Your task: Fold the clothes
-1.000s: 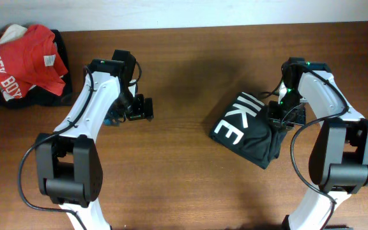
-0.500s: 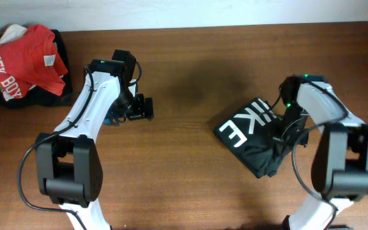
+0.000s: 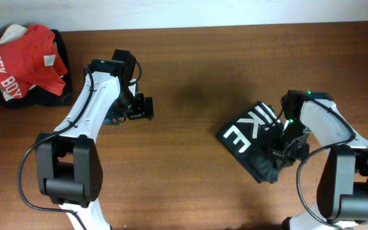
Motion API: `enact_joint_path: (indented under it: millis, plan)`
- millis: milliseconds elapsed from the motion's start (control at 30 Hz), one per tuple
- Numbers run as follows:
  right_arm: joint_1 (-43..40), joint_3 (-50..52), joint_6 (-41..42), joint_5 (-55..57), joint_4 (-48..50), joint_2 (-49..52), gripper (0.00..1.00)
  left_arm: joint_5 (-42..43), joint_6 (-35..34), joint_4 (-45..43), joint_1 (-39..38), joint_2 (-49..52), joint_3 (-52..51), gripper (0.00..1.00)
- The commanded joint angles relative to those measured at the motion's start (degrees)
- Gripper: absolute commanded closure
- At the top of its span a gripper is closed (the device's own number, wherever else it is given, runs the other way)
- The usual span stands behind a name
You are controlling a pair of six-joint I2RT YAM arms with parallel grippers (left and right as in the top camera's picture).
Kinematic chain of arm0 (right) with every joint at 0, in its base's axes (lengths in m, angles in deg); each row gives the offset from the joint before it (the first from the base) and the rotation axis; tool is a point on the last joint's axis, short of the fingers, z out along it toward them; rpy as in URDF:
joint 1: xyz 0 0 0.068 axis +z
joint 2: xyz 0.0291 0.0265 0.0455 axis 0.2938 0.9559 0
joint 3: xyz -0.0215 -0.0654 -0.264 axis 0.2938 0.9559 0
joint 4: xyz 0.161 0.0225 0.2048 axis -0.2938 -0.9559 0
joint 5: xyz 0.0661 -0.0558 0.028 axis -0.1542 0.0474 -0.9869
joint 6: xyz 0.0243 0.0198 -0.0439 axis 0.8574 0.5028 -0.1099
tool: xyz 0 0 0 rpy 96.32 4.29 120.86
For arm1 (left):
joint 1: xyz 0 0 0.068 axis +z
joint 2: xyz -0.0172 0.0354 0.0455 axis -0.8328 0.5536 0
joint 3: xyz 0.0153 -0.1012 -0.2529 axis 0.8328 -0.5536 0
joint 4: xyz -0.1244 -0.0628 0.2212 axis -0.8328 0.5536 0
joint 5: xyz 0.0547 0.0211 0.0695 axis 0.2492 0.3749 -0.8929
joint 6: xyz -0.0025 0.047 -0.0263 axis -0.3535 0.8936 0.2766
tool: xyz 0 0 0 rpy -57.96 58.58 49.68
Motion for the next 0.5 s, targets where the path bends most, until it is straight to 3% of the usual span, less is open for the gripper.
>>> enact_joint_path:
  millis: [0, 33, 100, 167, 200, 267, 433, 467]
  plan:
    - [0.2, -10.3, 2.7, 6.0, -7.2, -1.8, 0.87, 0.4, 0.5, -0.1, -0.3, -0.1, -0.1, 0.01]
    - [0.3, -12.3, 2.4, 5.3, -9.4, -2.0, 0.69, 0.4, 0.5, -0.1, -0.3, -0.1, -0.1, 0.01]
    - [1.8, -11.6, -4.4, -1.4, -10.9, -2.0, 0.6, 0.4, 0.5, -0.1, -0.3, -0.1, -0.1, 0.01]
    - [4.5, -11.5, -4.7, -2.0, -10.5, -2.0, 0.32, 0.4, 0.5, -0.2, -0.3, -0.1, -0.1, 0.01]
    - [6.0, -11.5, -4.7, -2.0, -10.1, -2.0, 0.25, 0.4, 0.5, -0.2, -0.3, -0.1, -0.1, 0.01]
    - [8.3, -9.7, -4.6, -1.6, -8.1, -2.0, 0.25, 0.4, 0.5, -0.1, -0.3, -0.1, -0.1, 0.01]
    - [8.7, -1.0, -3.3, -2.0, 1.0, -2.0, 0.6, 0.4, 0.5, 0.0, -0.3, -0.1, -0.1, 0.01]
    - [8.8, -0.5, -3.4, -2.0, 1.9, -2.0, 0.6, 0.4, 0.5, 0.1, -0.3, -0.1, -0.1, 0.01]
